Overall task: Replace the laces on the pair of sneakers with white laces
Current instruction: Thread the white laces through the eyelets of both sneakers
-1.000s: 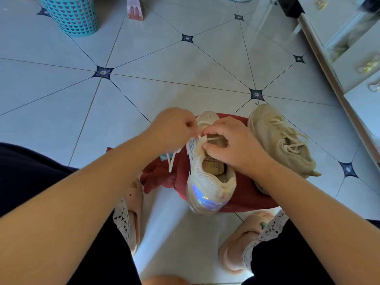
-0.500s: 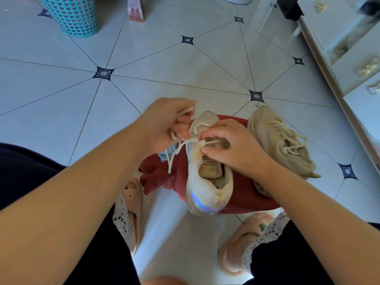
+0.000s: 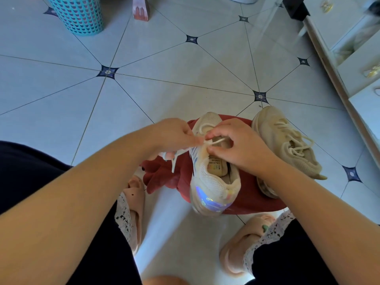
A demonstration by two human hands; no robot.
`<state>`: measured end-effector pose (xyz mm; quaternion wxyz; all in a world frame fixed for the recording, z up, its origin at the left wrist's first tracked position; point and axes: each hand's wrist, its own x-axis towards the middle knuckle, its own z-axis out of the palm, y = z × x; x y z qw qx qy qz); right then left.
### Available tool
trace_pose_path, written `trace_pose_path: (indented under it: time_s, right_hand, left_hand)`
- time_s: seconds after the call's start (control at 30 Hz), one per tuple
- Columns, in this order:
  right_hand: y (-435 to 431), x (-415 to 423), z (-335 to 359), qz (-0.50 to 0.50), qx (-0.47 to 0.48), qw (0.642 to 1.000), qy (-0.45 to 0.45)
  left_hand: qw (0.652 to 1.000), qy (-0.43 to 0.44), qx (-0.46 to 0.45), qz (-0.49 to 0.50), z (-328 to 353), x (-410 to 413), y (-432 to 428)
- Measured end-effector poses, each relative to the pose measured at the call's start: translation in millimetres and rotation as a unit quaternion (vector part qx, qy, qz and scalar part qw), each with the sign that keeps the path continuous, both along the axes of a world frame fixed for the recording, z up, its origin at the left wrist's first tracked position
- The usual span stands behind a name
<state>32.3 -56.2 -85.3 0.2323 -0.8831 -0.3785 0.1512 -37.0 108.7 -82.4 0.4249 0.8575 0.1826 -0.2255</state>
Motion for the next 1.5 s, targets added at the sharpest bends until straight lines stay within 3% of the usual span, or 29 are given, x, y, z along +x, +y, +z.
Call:
trace_pose_path:
  time_s: [0.1, 0.17, 0.23, 0.3, 0.37, 0.43, 0.47, 0.5, 0.6, 0.63, 0.87, 1.27, 1.4, 1.5]
  right_hand:
    - [-0.3, -0.2, -1.1, 0.0, -0.002, 1.0, -0.004]
    - [-0.1, 0.5, -0.4, -0.002, 0.001, 1.0, -0.002]
    - [-0.8, 1.8, 0.6, -0.001, 0.007, 1.0, -0.001]
    - [-1.3, 1.7, 0.6, -0.001, 0.01, 1.0, 0.004]
    - [-1.7, 1.9, 0.0, -0.003, 0.015, 1.0, 0.008]
    - [-1.4, 0.3, 0.2, -0.001, 0.018, 1.0, 0.008]
    - [-1.0, -0.7, 0.3, 0.001, 0.02, 1.0, 0.01]
    - [-1.0, -0.7, 0.8, 0.003, 0.022, 1.0, 0.012]
    - [-0.3, -1.9, 0.1, 0.016, 0.021, 1.0, 0.012]
    - [0.4, -2.6, -0.8, 0.019, 0.02, 1.0, 0.008]
    - [1.9, -0.4, -3.5, 0.017, 0.019, 1.0, -0.009]
    - [3.9, 1.6, -6.3, 0.034, -0.055, 0.992, -0.106]
    - [2.8, -0.4, -3.4, 0.028, -0.014, 0.996, -0.088]
    - [4.5, -3.5, -3.8, 0.028, 0.013, 0.997, -0.066]
  left_hand:
    - [0.982, -0.1, 0.138, -0.078, -1.4, 2.3, -5.3]
    - [0.983, -0.147, 0.101, -0.031, -0.9, 3.2, -9.1]
    - [0.976, -0.193, -0.036, 0.091, 4.4, 4.0, -7.9]
    - [0.932, -0.224, -0.229, 0.17, 12.3, 2.3, -0.1]
    - [0.875, -0.222, -0.389, 0.182, 18.7, 1.1, 5.9]
    - [0.838, -0.172, -0.482, 0.188, 21.8, -2.1, 7.5]
    - [0.837, -0.142, -0.491, 0.197, 21.4, -3.1, 7.9]
    - [0.851, -0.115, -0.469, 0.208, 19.5, -2.6, 8.4]
    - [0.943, -0.058, -0.263, 0.196, 12.1, -1.2, 4.0]
    - [0.958, -0.039, -0.217, 0.185, 12.0, -1.2, 1.3]
    - [0.938, -0.034, -0.258, 0.231, 14.9, 4.2, 4.8]
    - [0.957, -0.043, -0.186, 0.218, 16.0, 4.0, 2.7]
    - [0.975, -0.008, -0.13, 0.18, 15.4, 2.1, -1.4]
    - [0.963, -0.04, -0.142, 0.224, 25.4, 2.5, 13.6]
